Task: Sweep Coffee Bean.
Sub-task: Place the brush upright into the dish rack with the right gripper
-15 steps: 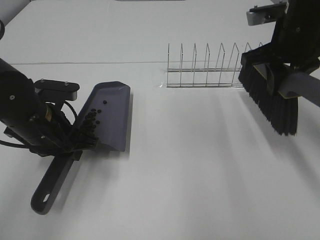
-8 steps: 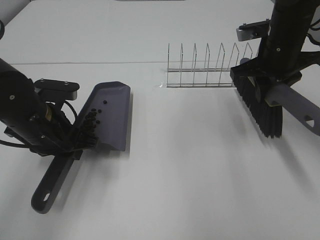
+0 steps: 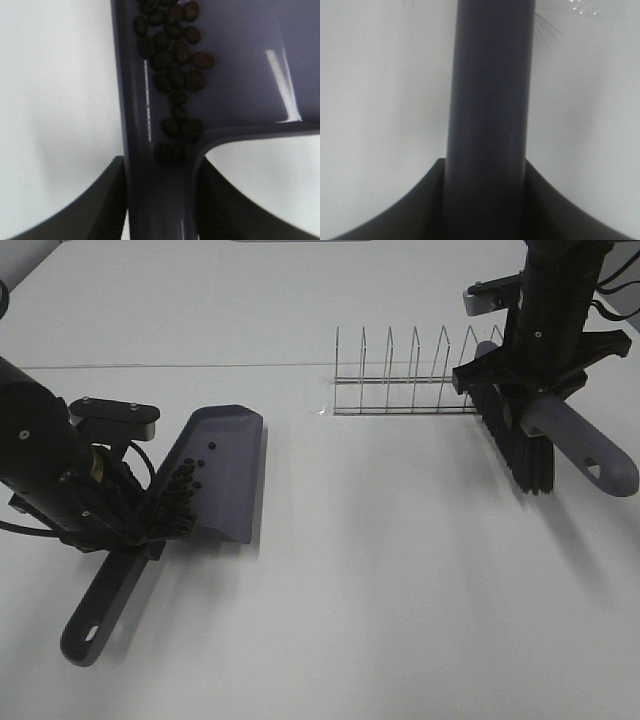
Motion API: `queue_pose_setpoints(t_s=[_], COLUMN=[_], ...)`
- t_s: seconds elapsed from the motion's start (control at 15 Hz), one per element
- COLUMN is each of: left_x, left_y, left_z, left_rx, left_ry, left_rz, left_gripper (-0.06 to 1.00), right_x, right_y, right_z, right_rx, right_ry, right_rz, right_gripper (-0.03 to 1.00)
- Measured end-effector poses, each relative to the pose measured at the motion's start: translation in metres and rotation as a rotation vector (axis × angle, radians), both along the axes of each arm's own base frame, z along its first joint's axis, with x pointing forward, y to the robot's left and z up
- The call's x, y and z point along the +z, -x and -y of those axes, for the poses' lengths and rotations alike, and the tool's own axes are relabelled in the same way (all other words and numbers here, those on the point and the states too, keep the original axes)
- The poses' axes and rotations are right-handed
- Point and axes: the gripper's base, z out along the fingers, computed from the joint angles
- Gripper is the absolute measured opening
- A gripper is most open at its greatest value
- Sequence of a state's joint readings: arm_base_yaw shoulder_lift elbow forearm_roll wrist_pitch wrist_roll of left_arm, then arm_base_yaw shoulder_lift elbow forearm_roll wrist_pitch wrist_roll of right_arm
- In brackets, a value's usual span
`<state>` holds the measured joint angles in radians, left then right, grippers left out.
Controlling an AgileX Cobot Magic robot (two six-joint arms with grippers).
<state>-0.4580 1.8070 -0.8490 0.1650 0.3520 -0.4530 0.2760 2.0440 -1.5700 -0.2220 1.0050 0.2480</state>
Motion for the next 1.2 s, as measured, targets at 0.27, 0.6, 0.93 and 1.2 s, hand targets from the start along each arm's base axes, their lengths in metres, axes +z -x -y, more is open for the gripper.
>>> queue_pose_setpoints(t_s=[0.27, 0.6, 0.93, 1.2], left_x=[0.000, 0.000, 0.000, 0.000], left_y=[-0.001, -0.001, -0.001, -0.001], left_z=[0.001, 0.001, 0.001, 0.001], left_rx=[-0.002, -0.004, -0.005, -0.006], left_ry=[0.006, 0.006, 0.006, 0.005], left_rz=[0.009, 0.011, 0.011, 0.011], left_gripper=[0.38, 0.38, 0.38, 0.38], right_x=[0.000, 0.002, -0.010, -0.009], right_y=[-0.003, -0.012, -0.031, -0.046], right_z=[-0.001, 0.007, 0.005, 0.002], right_rx=[0.000, -0.033, -0.040, -0.042], right_ry=[-0.012, -0.025, -0.035, -0.034], right_rz=[0.028, 0.054, 0.029, 0.040], right_gripper=[0.36, 0.36, 0.36, 0.36])
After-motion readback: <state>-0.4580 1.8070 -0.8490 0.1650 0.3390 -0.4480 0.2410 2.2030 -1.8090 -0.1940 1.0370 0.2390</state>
